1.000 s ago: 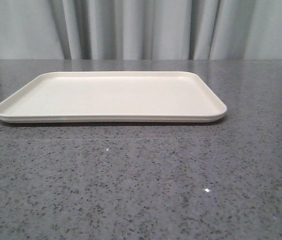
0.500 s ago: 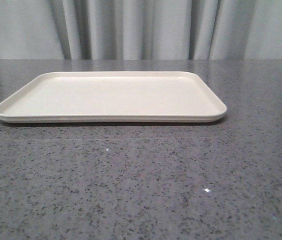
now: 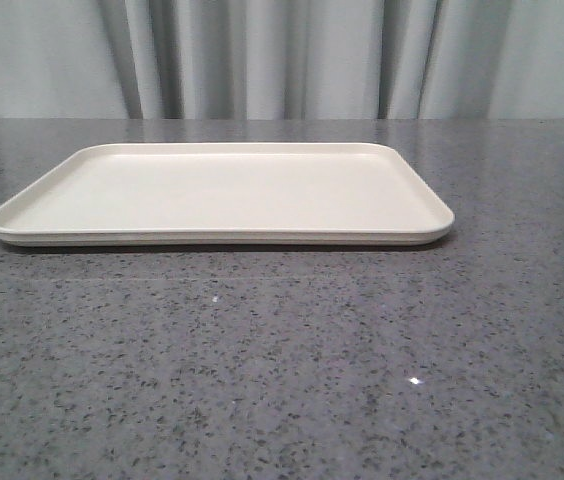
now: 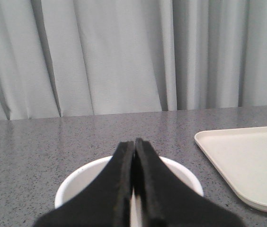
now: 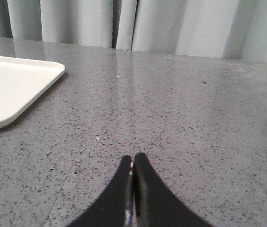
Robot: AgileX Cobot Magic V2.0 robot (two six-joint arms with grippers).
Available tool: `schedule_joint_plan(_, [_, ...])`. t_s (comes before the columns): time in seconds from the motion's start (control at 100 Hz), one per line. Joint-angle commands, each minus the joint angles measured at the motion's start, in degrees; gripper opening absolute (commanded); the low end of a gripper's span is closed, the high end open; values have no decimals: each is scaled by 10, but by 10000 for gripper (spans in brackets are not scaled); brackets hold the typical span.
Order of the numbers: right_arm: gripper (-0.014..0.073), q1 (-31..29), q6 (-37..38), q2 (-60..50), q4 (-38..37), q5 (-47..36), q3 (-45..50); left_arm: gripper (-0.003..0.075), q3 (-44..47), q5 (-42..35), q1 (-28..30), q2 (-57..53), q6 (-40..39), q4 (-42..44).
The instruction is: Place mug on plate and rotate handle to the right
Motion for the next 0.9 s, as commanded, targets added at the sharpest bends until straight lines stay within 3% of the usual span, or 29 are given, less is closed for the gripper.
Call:
schedule_joint_plan(0.0, [-111, -2, 1, -11, -5, -51, 0, -20, 4, -54, 0, -17, -2, -6])
schedule_joint_plan(0.36, [-111, -2, 1, -11, -5, -102, -1, -20, 0, -81, 0, -17, -8, -8])
schedule_joint_plan(0.53, [-111, -2, 1, -11, 33, -125, -5, -20, -21, -79, 0, -17, -8, -65])
schedule_joint_plan(0.89, [-111, -2, 1, -2, 56, -115, -101, -20, -149, 5, 0, -17, -8, -72])
